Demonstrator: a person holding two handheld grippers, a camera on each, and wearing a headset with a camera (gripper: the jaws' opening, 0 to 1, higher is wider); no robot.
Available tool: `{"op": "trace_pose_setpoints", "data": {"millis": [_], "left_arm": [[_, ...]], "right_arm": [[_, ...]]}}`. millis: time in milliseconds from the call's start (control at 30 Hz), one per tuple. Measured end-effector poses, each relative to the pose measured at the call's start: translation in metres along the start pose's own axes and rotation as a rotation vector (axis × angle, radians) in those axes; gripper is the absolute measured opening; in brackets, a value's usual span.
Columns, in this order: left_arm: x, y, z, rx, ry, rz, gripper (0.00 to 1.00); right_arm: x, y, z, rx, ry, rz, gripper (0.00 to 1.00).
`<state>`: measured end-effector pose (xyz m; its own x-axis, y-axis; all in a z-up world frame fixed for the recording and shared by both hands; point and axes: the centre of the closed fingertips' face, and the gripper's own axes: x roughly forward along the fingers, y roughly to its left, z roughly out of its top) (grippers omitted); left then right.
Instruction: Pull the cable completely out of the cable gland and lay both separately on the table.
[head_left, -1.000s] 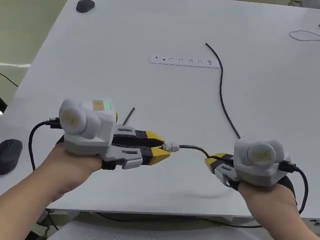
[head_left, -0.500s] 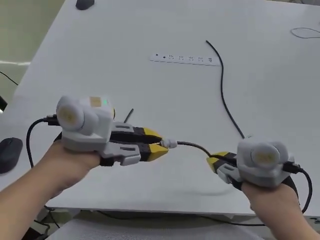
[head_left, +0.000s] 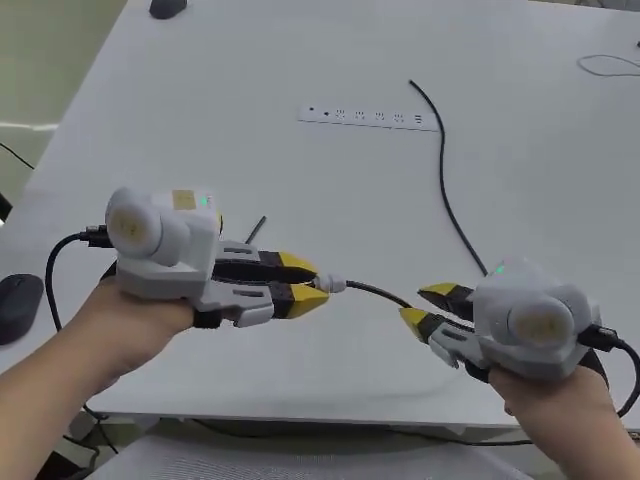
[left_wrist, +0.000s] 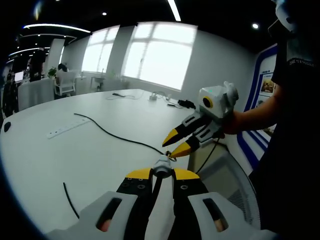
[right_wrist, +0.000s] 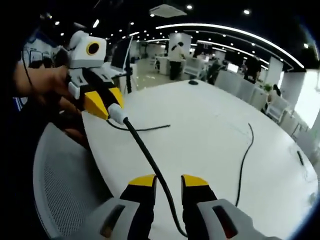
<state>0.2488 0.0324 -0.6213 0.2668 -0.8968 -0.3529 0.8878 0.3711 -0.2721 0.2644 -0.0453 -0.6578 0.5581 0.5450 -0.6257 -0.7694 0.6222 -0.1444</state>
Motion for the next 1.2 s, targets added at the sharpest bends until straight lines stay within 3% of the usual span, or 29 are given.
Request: {"op": "trace_pose_setpoints", "data": {"millis": [200, 267, 500, 800, 1200], "left_arm": [[0.001, -0.003, 0.000, 0.004, 0.004, -0.005, 0.15], [0.001, -0.003, -0.001, 0.003, 0.008, -0.005, 0.15], [0.001, -0.003, -0.001, 0.008, 0.010, -0.004, 0.15], [0.003, -0.007, -0.003, 0.016, 0.018, -0.008, 0.15], [0.003, -0.007, -0.002, 0.017, 0.013, -0.010, 0.15]], "right_arm": [[0.004, 0.024, 0.032, -0.151, -0.020, 0.058, 0.16], [0.007, 0.032, 0.037, -0.206, -0.011, 0.074, 0.15], [0.013, 0.044, 0.043, -0.270, -0.013, 0.093, 0.09], [0.014, 0.046, 0.044, -0.293, -0.020, 0.092, 0.01], [0.013, 0.041, 0.039, -0.202, -0.019, 0.081, 0.00]]}}
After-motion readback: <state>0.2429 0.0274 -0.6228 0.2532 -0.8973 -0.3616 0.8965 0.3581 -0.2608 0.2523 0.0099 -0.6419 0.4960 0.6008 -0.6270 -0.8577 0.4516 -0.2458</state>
